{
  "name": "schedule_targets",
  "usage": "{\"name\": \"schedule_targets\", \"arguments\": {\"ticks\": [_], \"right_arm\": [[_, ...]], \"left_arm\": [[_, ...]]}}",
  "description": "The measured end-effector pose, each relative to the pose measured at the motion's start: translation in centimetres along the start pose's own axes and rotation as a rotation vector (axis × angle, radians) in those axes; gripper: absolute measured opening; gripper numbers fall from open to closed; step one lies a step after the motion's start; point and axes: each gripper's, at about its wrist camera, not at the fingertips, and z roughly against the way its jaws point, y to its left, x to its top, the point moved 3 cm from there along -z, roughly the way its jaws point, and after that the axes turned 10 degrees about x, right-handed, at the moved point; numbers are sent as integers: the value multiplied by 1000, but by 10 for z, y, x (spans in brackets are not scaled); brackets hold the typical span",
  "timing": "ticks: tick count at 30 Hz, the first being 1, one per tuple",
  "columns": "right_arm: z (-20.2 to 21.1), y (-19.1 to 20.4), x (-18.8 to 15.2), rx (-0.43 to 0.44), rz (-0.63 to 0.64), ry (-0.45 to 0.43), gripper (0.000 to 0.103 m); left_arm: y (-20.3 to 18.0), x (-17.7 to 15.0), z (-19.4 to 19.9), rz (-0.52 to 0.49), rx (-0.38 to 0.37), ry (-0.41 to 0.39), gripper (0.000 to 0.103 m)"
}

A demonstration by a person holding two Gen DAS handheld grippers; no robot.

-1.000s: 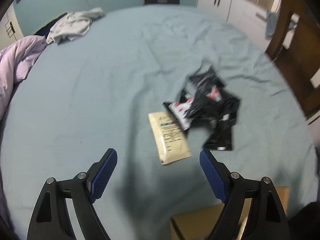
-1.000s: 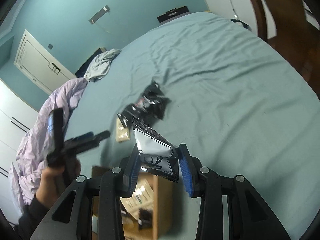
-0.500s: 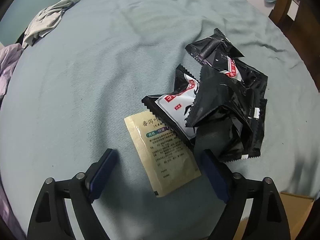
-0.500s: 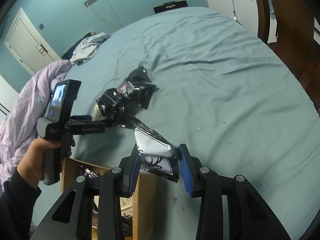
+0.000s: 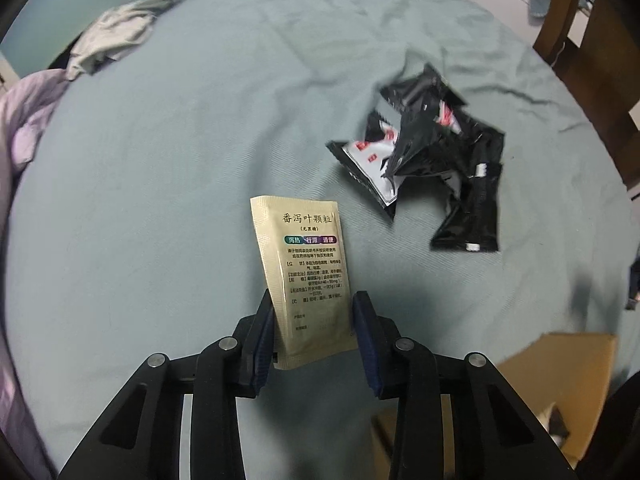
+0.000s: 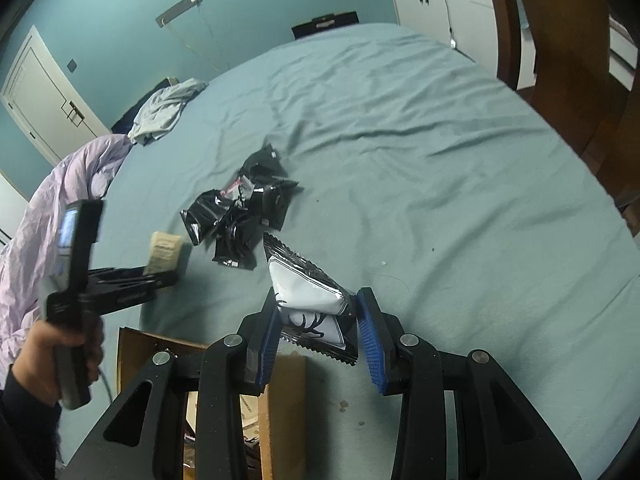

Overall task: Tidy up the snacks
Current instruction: 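Carry the tan sachet over the box with the left tool while the right tool carries its packet, then lower the tan sachet into the box with the left tool and open it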

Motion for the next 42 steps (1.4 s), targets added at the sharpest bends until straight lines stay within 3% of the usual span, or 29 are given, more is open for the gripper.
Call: {"name": "schedule_targets", "arguments": {"ticks": [10, 14, 19, 23, 30, 35, 42], "right_arm": [[6, 5, -7, -15, 21, -2, 35], [10, 8, -8, -21, 36, -8, 35], [14, 14, -11, -15, 59, -14, 35], [26, 16, -17, 11, 57, -15, 35], [61, 24, -42, 145, 89, -22, 36], [44, 24, -40, 118, 103, 9, 36], [28, 30, -35, 106, 118, 65, 36]], "left_arm": [[-4, -50, 132, -44, 4, -216, 36], [-23, -71, 152, -107, -39, -249, 37], [-51, -100, 158, -160, -85, -259, 37], [-71, -108, 143, -224, -74, -250, 37], [-78, -113, 117, -226, -86, -192, 38], [-86, -109, 99, -216, -95, -148, 39], [-89, -111, 98, -218, -104, -153, 40]]}}
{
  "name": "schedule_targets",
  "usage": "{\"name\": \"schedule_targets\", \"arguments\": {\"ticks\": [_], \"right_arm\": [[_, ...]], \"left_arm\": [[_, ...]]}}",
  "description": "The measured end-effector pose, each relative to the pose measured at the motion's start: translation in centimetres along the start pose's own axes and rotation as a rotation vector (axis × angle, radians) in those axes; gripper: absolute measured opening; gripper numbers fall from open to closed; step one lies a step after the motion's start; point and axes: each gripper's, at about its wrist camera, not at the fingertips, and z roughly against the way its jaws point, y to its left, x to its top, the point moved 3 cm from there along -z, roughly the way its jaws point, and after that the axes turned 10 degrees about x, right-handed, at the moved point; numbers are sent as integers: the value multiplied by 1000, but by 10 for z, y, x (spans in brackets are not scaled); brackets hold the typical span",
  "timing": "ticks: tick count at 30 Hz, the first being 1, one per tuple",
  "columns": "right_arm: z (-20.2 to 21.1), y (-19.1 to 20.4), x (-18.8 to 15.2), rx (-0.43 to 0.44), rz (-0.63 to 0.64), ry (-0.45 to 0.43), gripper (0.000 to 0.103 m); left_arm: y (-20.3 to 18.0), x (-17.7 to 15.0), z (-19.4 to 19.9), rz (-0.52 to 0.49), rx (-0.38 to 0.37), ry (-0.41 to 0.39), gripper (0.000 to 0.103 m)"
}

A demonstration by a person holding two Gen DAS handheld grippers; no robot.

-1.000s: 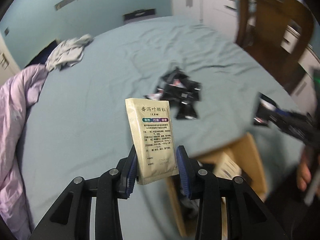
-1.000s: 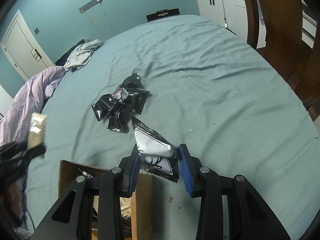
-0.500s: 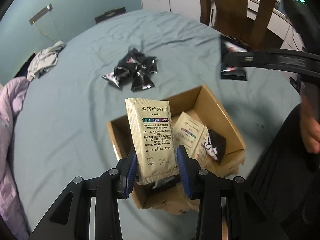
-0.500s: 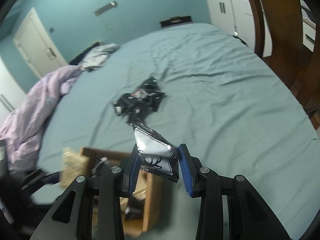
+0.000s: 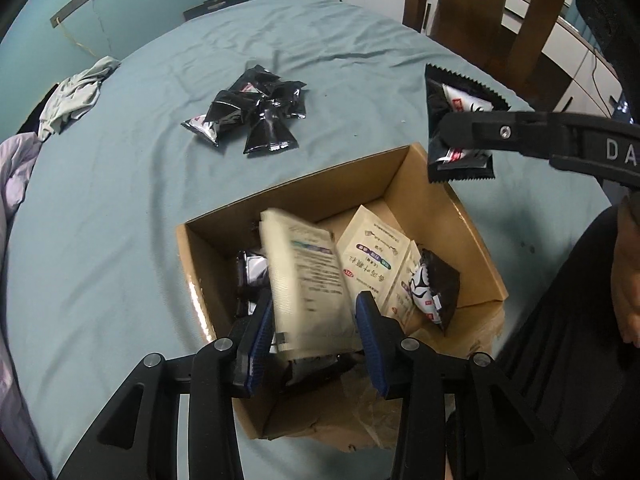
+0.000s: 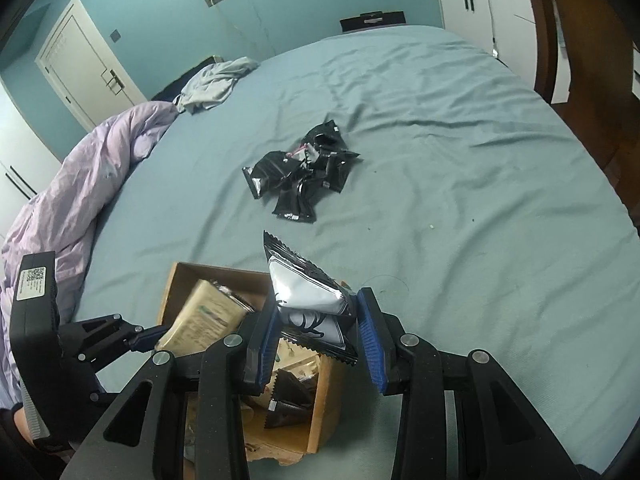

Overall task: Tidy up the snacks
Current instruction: 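Lower the tan sachet into the box with the left tool and open it, then lower the white deer-print packet into the box with the right tool and open it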

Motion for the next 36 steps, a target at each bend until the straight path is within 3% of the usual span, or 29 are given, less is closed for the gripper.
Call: {"name": "schedule_targets", "arguments": {"ticks": [4, 10, 14, 19, 24, 30, 36], "right_arm": [[-5, 6, 0, -8, 20, 19, 36], [-15, 21, -6, -10, 99, 63, 36], [-26, 31, -10, -8, 152, 112, 36], [-42, 41, -17, -14, 202, 188, 36], [-62, 42, -19, -37, 207, 265, 36], [-69, 39, -16, -22, 174, 283, 37], [-62, 34, -15, 21, 123, 252, 50]], "left_arm": [[3, 1, 6, 25, -15, -19, 46], [21, 7, 28, 110, 39, -106, 72], [43, 8, 33, 173, 126, -119, 74], [57, 7, 31, 218, 172, -103, 74], [55, 7, 30, 201, 187, -105, 74], [43, 7, 31, 137, 211, -120, 74], [46, 7, 31, 153, 207, -116, 74]]}}
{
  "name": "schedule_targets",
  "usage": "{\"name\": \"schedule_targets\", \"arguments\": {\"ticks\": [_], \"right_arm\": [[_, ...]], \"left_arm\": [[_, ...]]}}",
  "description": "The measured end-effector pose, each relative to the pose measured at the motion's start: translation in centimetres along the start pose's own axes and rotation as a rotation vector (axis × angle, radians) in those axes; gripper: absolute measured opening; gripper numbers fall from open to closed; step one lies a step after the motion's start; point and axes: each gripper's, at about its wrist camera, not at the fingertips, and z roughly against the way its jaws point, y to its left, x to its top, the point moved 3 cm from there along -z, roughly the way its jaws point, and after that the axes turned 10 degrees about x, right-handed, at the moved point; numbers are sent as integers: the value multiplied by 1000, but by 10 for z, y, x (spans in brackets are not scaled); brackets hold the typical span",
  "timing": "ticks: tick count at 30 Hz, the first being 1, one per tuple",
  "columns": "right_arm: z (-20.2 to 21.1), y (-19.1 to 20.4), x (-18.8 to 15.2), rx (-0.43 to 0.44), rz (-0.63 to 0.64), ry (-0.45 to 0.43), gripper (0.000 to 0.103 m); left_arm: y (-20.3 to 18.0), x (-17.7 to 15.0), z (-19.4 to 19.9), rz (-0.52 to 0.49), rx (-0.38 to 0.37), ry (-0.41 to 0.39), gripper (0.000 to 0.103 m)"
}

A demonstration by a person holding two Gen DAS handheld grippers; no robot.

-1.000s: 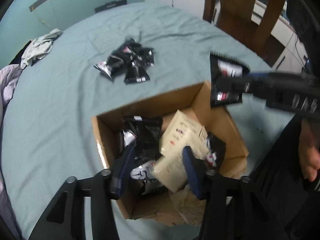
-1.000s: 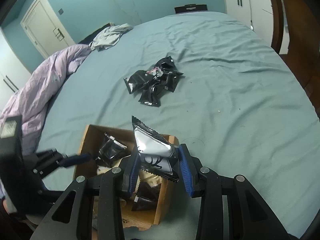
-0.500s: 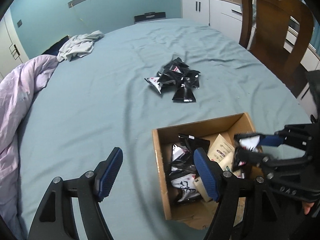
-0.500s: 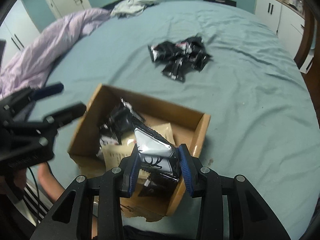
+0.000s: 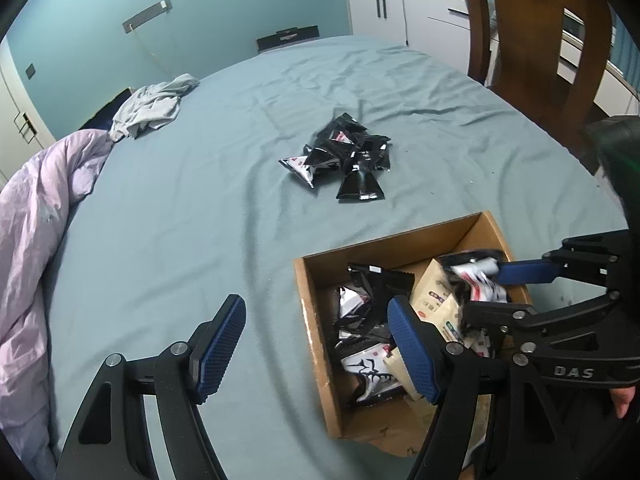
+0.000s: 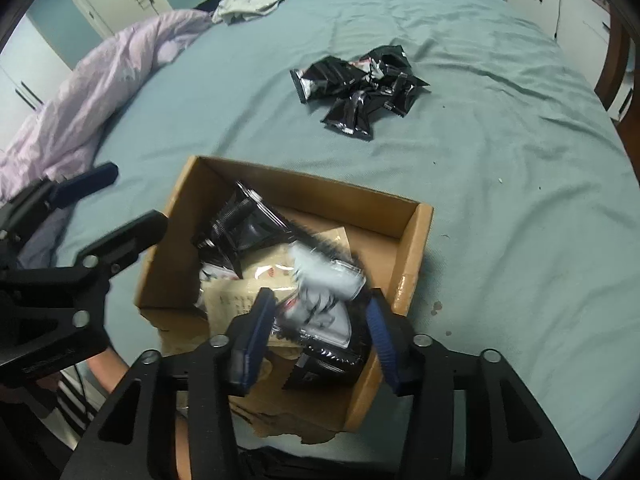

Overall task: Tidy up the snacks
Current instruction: 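Lower the white deer-print packet into the box with the right tool and open it, then withdraw the open right tool from the box toward the pile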

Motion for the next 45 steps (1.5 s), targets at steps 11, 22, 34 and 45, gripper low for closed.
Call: {"name": "schedule_targets", "arguments": {"ticks": [11, 22, 34, 45], "right_arm": [[44, -20, -8, 25, -112, -204, 73], [61, -19, -11, -120, -134, -262, 73], [48, -54, 15, -20, -261, -217, 73], [27, -80, 51, -82, -264, -204, 73]], "left_arm": [[7, 1, 2, 39, -11, 7, 74], [7, 0, 4, 29, 15, 9, 74], [5, 5, 1, 41, -25, 30, 74], [0, 11, -10, 67, -59, 58, 74]]}}
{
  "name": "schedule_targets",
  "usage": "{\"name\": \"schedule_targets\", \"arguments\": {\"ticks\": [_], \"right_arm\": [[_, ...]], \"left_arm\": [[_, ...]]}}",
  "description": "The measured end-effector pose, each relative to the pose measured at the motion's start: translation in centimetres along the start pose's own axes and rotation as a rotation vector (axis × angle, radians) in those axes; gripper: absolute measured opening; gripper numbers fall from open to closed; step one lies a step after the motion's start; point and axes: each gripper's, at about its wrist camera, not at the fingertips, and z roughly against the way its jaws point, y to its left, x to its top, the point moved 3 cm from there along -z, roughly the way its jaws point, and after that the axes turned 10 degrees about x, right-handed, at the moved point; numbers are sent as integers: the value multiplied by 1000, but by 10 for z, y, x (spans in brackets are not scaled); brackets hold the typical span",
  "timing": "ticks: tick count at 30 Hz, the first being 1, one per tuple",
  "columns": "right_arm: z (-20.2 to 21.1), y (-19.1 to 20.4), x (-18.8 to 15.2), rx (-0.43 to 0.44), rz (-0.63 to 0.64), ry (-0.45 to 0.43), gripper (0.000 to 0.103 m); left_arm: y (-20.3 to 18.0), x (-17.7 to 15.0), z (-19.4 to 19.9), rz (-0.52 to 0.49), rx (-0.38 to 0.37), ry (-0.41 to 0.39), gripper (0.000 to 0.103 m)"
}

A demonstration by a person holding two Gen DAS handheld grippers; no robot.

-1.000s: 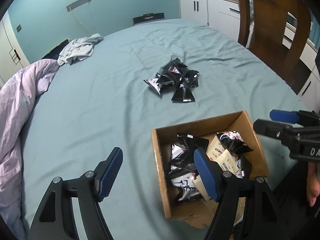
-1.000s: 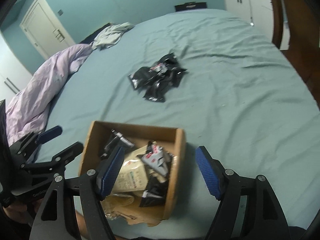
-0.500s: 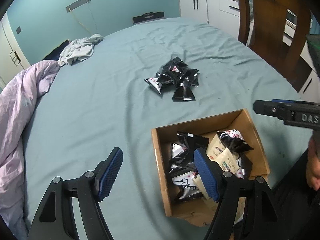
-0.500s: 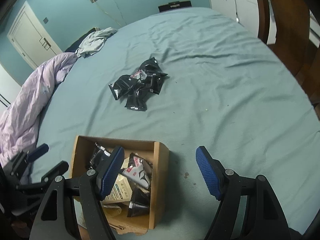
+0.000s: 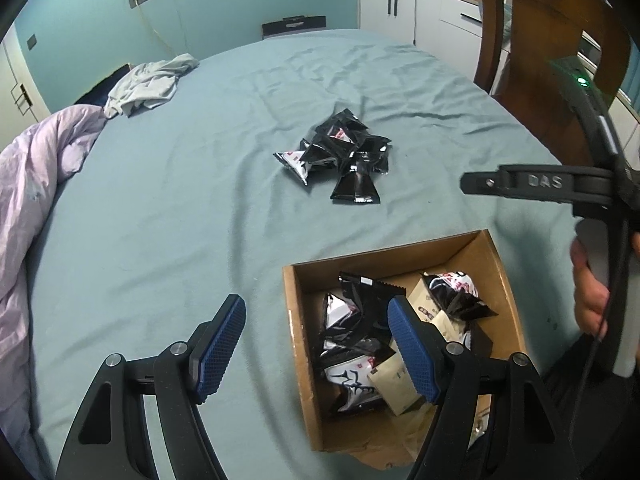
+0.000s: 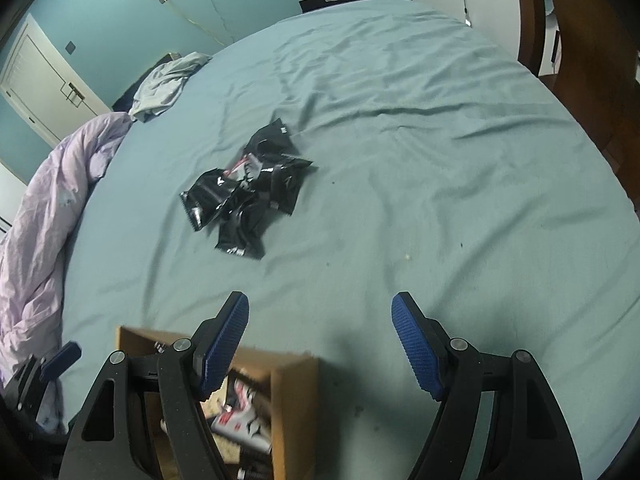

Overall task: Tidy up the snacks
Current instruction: 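Withdraw the open right tool from the box toward the pile, then grasp a black snack packet from the pile with the right tool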

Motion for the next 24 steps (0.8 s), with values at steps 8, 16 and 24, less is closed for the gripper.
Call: {"name": "schedule_targets", "arguments": {"ticks": [8, 16, 24], "right_arm": [[-30, -3, 23, 15, -9, 28, 73], [-62, 6, 46, 29, 57, 42, 73], [-114, 24, 61, 84, 121, 174, 73]], "left_arm": [[-1, 5, -8, 5, -18, 26, 75], [4, 9, -20, 37, -46, 63, 75], [6, 13, -24, 56, -63, 71, 75]]}}
